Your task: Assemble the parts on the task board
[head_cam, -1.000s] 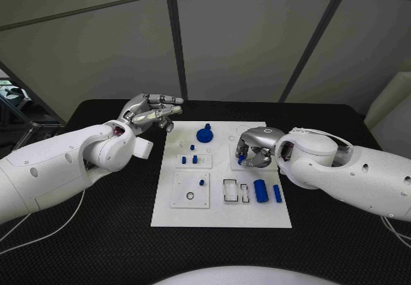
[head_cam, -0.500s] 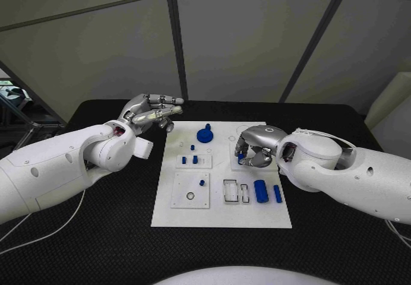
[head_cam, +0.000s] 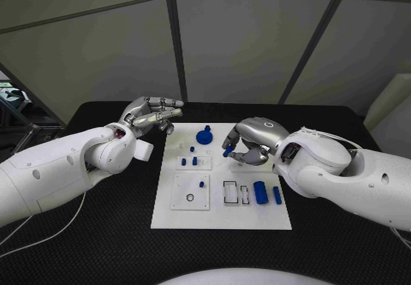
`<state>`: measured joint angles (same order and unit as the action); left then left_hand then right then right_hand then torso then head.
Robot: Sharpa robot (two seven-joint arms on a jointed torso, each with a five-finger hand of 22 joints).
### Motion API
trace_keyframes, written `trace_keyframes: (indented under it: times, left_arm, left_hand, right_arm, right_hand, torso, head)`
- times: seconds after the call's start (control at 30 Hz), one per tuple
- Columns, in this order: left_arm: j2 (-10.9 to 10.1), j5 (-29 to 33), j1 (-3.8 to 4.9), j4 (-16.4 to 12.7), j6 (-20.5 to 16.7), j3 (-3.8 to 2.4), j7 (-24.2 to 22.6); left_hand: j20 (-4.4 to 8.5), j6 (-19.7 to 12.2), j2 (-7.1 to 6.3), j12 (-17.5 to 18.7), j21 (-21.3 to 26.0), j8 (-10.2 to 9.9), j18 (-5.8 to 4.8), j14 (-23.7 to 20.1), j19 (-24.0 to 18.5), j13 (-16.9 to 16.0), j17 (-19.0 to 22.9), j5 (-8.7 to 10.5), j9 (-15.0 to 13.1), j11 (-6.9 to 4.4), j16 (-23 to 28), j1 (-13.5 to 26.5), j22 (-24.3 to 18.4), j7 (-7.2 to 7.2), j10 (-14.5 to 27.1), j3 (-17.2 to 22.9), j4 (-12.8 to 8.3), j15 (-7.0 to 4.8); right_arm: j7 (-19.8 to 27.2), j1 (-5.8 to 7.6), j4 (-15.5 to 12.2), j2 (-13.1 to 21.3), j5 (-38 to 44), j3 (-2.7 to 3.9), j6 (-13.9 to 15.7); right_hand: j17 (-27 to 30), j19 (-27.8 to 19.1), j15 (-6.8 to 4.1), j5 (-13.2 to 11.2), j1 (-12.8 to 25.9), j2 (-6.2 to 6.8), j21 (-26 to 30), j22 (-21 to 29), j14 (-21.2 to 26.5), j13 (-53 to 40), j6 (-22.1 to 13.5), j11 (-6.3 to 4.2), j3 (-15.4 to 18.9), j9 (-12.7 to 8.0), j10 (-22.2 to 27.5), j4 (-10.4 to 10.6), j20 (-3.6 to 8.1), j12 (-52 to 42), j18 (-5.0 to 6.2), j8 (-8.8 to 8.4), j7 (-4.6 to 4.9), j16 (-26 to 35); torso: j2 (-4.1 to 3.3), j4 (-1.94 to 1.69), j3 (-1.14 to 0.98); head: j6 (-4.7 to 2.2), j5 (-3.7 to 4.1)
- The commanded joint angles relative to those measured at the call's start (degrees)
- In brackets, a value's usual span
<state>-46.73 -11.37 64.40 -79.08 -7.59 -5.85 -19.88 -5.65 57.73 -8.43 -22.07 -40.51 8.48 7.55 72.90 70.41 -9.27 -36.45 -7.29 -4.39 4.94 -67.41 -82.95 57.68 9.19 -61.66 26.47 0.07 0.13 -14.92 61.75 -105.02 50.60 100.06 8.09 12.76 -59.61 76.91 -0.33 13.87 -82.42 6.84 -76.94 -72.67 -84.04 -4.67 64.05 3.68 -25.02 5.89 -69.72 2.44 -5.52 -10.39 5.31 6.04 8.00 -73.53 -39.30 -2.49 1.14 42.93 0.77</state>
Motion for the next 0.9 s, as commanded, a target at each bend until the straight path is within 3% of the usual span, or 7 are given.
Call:
trace_keyframes:
  times: [0.03, 0.13, 0.27, 0.47, 0.63, 0.73, 0.9]
  left_arm:
    - [0.18, 0.18, 0.04, 0.01, 0.76, -0.03, -0.25]
    - [0.25, 0.18, 0.04, 0.01, 0.74, -0.03, -0.27]
    - [0.41, 0.18, 0.04, 0.10, 0.74, -0.03, -0.25]
    - [0.56, 0.18, 0.04, 0.05, 0.75, -0.02, -0.27]
    - [0.60, 0.18, 0.05, 0.00, 0.67, -0.02, -0.28]
    - [0.69, 0.18, 0.05, 0.09, 0.60, -0.02, -0.27]
    - [0.79, 0.18, 0.06, 0.18, 0.61, -0.02, -0.28]
  left_hand:
    - [-0.23, -0.18, 0.46, -0.30, 0.21, 0.11, 2.13, -0.30, -0.25, -0.05, 0.05, 0.08, 0.05, 0.07, -0.03, 0.31, -0.02, 0.18, 0.38, -0.10, -0.13, 0.23]
    - [-0.23, -0.18, 0.46, -0.30, 0.21, 0.11, 2.13, -0.30, -0.25, -0.05, 0.05, 0.08, 0.05, 0.07, -0.03, 0.31, -0.02, 0.18, 0.38, -0.10, -0.13, 0.23]
    - [-0.23, -0.18, 0.46, -0.30, 0.21, 0.11, 2.13, -0.30, -0.25, -0.05, 0.05, 0.08, 0.05, 0.07, -0.03, 0.31, -0.02, 0.18, 0.38, -0.10, -0.13, 0.23]
    - [-0.23, -0.18, 0.46, -0.30, 0.21, 0.11, 2.13, -0.30, -0.25, -0.05, 0.05, 0.08, 0.05, 0.07, -0.03, 0.31, -0.02, 0.18, 0.38, -0.10, -0.13, 0.23]
    - [-0.23, -0.18, 0.46, -0.30, 0.21, 0.11, 2.13, -0.30, -0.25, -0.05, 0.05, 0.08, 0.05, 0.07, -0.03, 0.31, -0.02, 0.18, 0.38, -0.10, -0.13, 0.23]
    - [-0.23, -0.18, 0.46, -0.30, 0.21, 0.11, 2.13, -0.30, -0.25, -0.05, 0.05, 0.08, 0.05, 0.07, -0.03, 0.31, -0.02, 0.18, 0.38, -0.10, -0.13, 0.23]
    - [-0.23, -0.18, 0.46, -0.30, 0.21, 0.11, 2.13, -0.30, -0.25, -0.05, 0.05, 0.08, 0.05, 0.07, -0.03, 0.31, -0.02, 0.18, 0.38, -0.10, -0.13, 0.23]
  right_arm:
    - [1.78, 0.05, -0.35, -1.61, -0.94, 0.10, 1.69]
    - [2.49, -0.10, -0.18, -3.48, -1.55, -0.17, 1.63]
    - [3.55, -0.82, 0.08, -5.79, -1.89, -0.66, 1.64]
    - [5.37, -1.42, 1.15, -8.68, -2.17, -3.49, 1.47]
    - [6.31, -1.81, 2.21, -10.01, -2.70, -5.19, 1.14]
    - [6.78, -2.33, 2.95, -10.74, -2.85, -5.79, 0.75]
    - [7.02, -2.84, 4.15, -11.66, -2.94, -6.17, 0.31]
  right_hand:
    - [0.03, 0.41, -0.47, 0.29, -0.48, 0.34, -0.19, -0.04, -1.14, -0.03, 0.37, 0.12, -0.23, 0.05, -0.43, -0.26, 0.08, 0.41, -0.97, 0.09, 0.07, -0.12]
    - [0.10, 0.25, -0.38, 0.34, -0.47, 0.35, -0.11, 0.09, -1.13, -0.01, 0.07, 0.25, -0.38, -0.03, -0.21, -0.32, 0.05, 0.77, -0.93, -0.14, 0.21, -0.12]
    - [0.13, 0.16, -0.29, 0.37, -0.44, 0.34, -0.09, 0.13, -1.12, 0.01, -0.18, 0.37, -0.51, -0.09, -0.02, -0.36, -0.01, 1.06, -0.92, -0.34, 0.34, -0.14]
    - [0.12, 0.13, -0.27, 0.38, -0.45, 0.29, -0.08, 0.14, -1.12, 0.01, -0.22, 0.40, -0.57, -0.10, 0.01, -0.38, -0.02, 1.13, -0.91, -0.38, 0.36, -0.16]
    - [0.17, 0.08, -0.24, 0.31, -0.41, 0.24, -0.05, 0.18, -1.12, 0.01, -0.24, 0.44, -0.61, -0.11, 0.04, -0.37, -0.04, 1.22, -0.90, -0.41, 0.40, -0.15]
    - [0.17, 0.08, -0.23, 0.29, -0.40, 0.24, -0.06, 0.18, -1.12, 0.01, -0.25, 0.44, -0.61, -0.11, 0.05, -0.37, -0.05, 1.23, -0.90, -0.42, 0.40, -0.15]
    - [0.21, 0.00, -0.22, 0.25, -0.39, 0.24, 0.01, 0.27, -1.11, 0.02, -0.27, 0.46, -0.62, -0.11, 0.09, -0.38, -0.06, 1.29, -0.88, -0.44, 0.42, -0.14]
  torso:
    - [-0.03, -0.17, 0.13]
    - [-0.08, -0.16, 0.17]
    - [-0.12, -0.17, 0.05]
    - [-0.17, -0.26, 0.16]
    - [-0.23, -0.24, 0.11]
    - [-0.17, -0.17, 0.03]
    - [-0.17, -0.17, 0.06]
  head:
    - [0.24, -0.27]
    - [0.25, -0.61]
    - [0.40, -0.92]
    - [0.57, -1.23]
    - [0.68, -1.58]
    - [0.81, -1.88]
    - [0.87, -2.05]
